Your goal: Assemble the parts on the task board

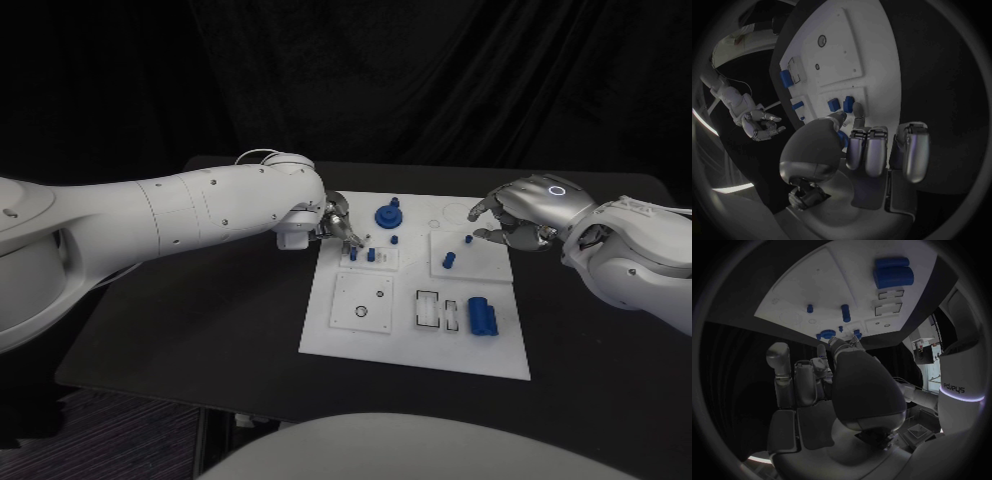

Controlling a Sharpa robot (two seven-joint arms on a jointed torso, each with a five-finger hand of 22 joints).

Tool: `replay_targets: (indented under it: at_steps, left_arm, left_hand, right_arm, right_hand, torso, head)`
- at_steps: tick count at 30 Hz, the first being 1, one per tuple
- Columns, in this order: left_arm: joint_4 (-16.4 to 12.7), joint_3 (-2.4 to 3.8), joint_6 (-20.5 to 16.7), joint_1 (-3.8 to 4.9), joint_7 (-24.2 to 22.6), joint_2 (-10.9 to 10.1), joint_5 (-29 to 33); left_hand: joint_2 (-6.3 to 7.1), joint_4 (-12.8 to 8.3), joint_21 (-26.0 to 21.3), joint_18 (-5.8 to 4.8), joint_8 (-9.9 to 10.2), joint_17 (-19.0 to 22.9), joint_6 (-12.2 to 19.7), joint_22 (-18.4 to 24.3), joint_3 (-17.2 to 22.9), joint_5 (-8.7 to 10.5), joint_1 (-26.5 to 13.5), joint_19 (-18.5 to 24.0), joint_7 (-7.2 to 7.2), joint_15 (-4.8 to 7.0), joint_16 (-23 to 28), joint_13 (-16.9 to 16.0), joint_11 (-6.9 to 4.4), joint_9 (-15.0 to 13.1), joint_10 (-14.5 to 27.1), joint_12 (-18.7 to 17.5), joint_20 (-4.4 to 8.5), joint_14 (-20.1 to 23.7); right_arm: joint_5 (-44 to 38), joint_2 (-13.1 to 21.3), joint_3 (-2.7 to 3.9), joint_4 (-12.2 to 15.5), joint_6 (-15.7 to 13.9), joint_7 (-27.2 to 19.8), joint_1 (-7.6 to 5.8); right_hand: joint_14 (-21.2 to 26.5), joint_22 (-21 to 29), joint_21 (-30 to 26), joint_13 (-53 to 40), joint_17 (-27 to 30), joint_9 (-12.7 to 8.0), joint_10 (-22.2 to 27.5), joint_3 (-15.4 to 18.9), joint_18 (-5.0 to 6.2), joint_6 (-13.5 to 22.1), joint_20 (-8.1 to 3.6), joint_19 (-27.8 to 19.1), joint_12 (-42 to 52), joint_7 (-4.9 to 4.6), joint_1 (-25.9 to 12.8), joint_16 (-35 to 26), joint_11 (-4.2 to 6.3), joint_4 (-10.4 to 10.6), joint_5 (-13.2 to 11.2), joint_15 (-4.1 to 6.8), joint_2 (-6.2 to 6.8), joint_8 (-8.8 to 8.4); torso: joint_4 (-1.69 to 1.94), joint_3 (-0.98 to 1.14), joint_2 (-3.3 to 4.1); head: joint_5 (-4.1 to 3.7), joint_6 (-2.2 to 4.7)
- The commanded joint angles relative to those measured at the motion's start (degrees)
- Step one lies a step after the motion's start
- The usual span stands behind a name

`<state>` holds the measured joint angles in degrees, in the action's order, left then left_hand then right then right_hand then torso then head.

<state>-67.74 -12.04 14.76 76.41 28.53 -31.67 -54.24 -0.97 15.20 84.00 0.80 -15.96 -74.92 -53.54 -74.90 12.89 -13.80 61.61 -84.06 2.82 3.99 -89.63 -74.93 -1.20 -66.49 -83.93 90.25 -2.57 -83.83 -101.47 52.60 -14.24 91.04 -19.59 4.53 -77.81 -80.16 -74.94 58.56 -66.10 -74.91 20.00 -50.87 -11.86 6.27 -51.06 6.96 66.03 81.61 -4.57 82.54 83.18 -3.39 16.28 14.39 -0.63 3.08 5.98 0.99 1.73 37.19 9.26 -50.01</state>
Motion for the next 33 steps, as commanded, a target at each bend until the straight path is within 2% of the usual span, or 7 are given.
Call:
replay_targets:
  at_steps: [1, 7, 10, 17, 28, 33]
  left_arm:
    - [0.0, -0.04, -0.3, -0.23, -1.0, 0.1, 0.1]
    - [-0.1, -0.04, 0.1, -0.25, -1.0, 0.0, 0.1]
    - [-0.1, -0.04, 0.5, -0.26, -1.1, 0.0, 0.1]
    - [-0.4, -0.04, 1.6, -0.27, -1.2, -0.1, 0.1]
    - [-0.6, -0.04, 2.3, -0.31, -0.2, -0.2, 0.1]
    - [-0.5, -0.04, 2.4, -0.36, 0.1, -0.2, 0.1]
  left_hand:
    - [0.04, 0.8, -0.4, 0.88, 0.5, -15.1, 0.2, -12.9, -0.1, 0.34, -0.8, -2.2, 0.49, -0.34, -0.4, -15.1, 0.44, 0.0, -6.1, -0.3, -0.12, -6.2]
    - [-1.03, 1.5, -0.4, 0.89, 1.1, -15.1, -0.5, -12.9, -1.9, 0.73, -4.2, -2.1, 0.65, -0.59, -0.4, -15.1, 0.66, -0.1, -6.1, -0.3, -0.4, -6.2]
    - [-0.89, 1.3, -0.5, 0.91, 1.1, -15.1, -0.6, -12.8, -2.1, 0.5, -4.1, -2.1, 0.58, -0.59, -0.4, -15.1, 0.63, -0.2, -6.1, -0.3, -0.42, -6.2]
    - [0.08, 0.0, -0.4, 0.89, 1.3, -15.1, -1.4, -12.9, -2.5, -1.06, -2.2, -2.2, 0.3, -0.44, -0.4, -15.1, 0.41, -0.5, -6.1, -0.3, -0.35, -6.2]
    - [0.57, -2.2, 0.0, 0.8, 1.2, -15.1, -2.4, -13.0, -1.9, -3.24, 0.7, -2.4, -0.31, 0.01, -0.4, -15.1, -0.12, -1.6, -6.1, -0.3, 0.03, -6.2]
    - [0.54, -2.5, 0.0, 0.8, 1.1, -15.1, -2.5, -13.0, -1.7, -3.66, 1.0, -2.4, -0.4, 0.09, -0.4, -15.1, -0.21, -1.8, -6.1, -0.3, 0.1, -6.2]
  right_arm:
    - [-0.2, 0.0, 0.04, 0.0, 0.8, 1.3, 0.12]
    - [0.3, 0.0, 0.04, 0.0, 1.2, 1.4, 0.13]
    - [0.7, 0.0, 0.04, -0.1, 1.2, 1.4, 0.13]
    - [0.9, -0.1, 0.04, -0.1, 1.3, 1.4, 0.13]
    - [1.0, -0.3, 0.04, -0.5, 1.4, 1.4, 0.14]
    - [1.0, -0.4, 0.04, -0.6, 1.5, 1.4, 0.15]
  right_hand:
    - [0.6, -5.3, -0.3, 0.2, -4.6, -0.1, 0.4, -0.3, 0.99, -0.5, 0.01, -0.4, -0.3, 0.14, 0.0, -0.3, -0.07, 0.1, 0.4, 0.05, -0.62, 0.3]
    - [0.7, -5.2, -0.6, 0.3, -4.5, -0.1, 0.6, -0.4, 1.05, -0.6, 0.02, -0.6, -0.3, 0.13, 0.1, -0.4, -0.07, 0.0, 0.4, 0.04, -0.64, 0.34]
    - [0.8, -5.2, -0.8, 0.4, -4.4, -0.1, 0.7, -0.5, 1.09, -0.8, 0.02, -0.8, -0.4, 0.11, 0.3, -0.4, -0.07, -0.1, 0.4, 0.04, -0.64, 0.37]
    - [0.9, -5.2, -0.9, 0.4, -4.3, -0.1, 0.8, -0.5, 1.11, -0.8, 0.03, -0.8, -0.4, 0.08, 0.3, -0.5, -0.07, -0.1, 0.5, 0.03, -0.64, 0.37]
    - [1.0, -5.1, -1.3, 0.6, -4.1, -0.1, 1.0, -0.6, 1.17, -0.9, 0.04, -1.0, -0.5, 0.01, 0.4, -0.6, -0.07, -0.2, 0.6, 0.02, -0.61, 0.39]
    - [1.0, -5.1, -1.3, 0.6, -4.1, -0.1, 1.0, -0.6, 1.17, -0.9, 0.04, -1.0, -0.5, 0.01, 0.4, -0.6, -0.07, -0.2, 0.6, 0.02, -0.61, 0.39]
  torso:
    - [0.0, -0.03, -0.01]
    - [0.0, -0.06, -0.06]
    - [-0.01, -0.05, -0.05]
    - [-0.02, -0.04, -0.03]
    - [-0.01, -0.04, -0.04]
    - [-0.01, -0.07, -0.04]
  head:
    - [0.01, 0.01]
    - [0.07, 0.01]
    - [0.09, 0.01]
    - [0.05, 0.01]
    - [-0.08, 0.01]
    - [-0.07, 0.01]
